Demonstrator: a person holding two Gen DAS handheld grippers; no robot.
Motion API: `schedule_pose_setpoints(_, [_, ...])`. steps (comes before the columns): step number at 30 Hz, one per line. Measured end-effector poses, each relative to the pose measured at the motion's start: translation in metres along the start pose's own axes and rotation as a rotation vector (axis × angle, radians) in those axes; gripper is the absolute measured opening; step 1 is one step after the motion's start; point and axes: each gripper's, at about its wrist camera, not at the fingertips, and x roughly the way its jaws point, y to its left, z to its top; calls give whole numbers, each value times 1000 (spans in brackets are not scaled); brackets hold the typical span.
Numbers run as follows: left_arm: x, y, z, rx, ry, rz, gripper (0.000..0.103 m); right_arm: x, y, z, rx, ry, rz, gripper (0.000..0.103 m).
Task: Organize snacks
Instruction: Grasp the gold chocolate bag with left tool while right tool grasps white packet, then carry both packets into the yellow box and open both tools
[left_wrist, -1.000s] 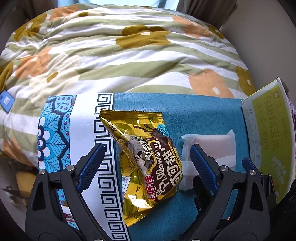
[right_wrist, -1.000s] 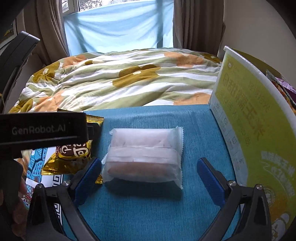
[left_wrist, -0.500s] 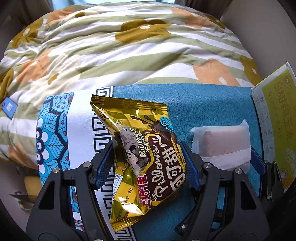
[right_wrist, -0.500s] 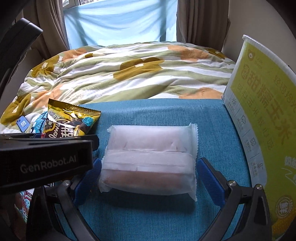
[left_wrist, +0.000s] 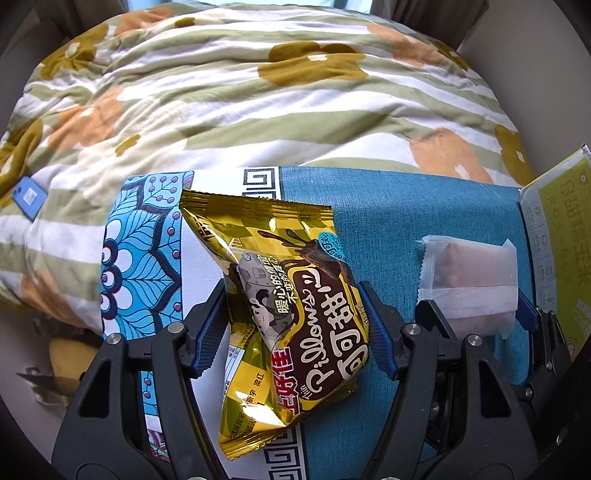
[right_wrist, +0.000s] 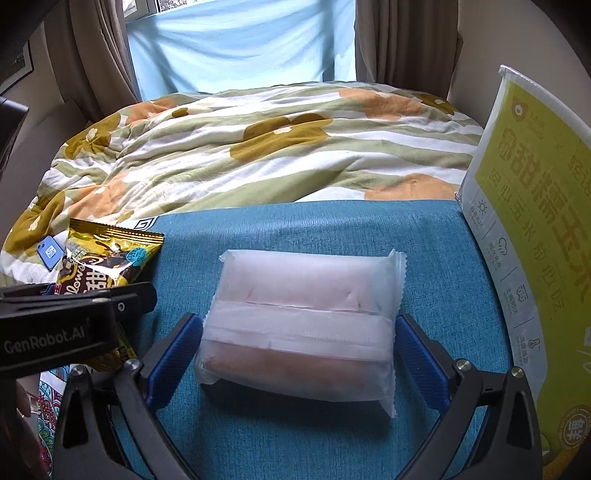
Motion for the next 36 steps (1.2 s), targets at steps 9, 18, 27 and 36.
schedule_pose_setpoints(9, [-2, 1, -5, 11, -8, -5, 63, 0, 9, 3, -64, -32, 16, 78])
schedule_pose_setpoints(18, [-17, 0, -8, 25, -39, -19, 62, -8, 2, 2, -49, -40, 53, 74])
schedule_pose_setpoints(27, [-84, -3, -10, 51, -124, -36, 62, -57, 4, 12, -56, -111, 40, 73])
schedule_pose_setpoints(36, [-196, -27, -13, 138, -284, -106, 62, -166, -6, 28, -25, -219, 67, 73])
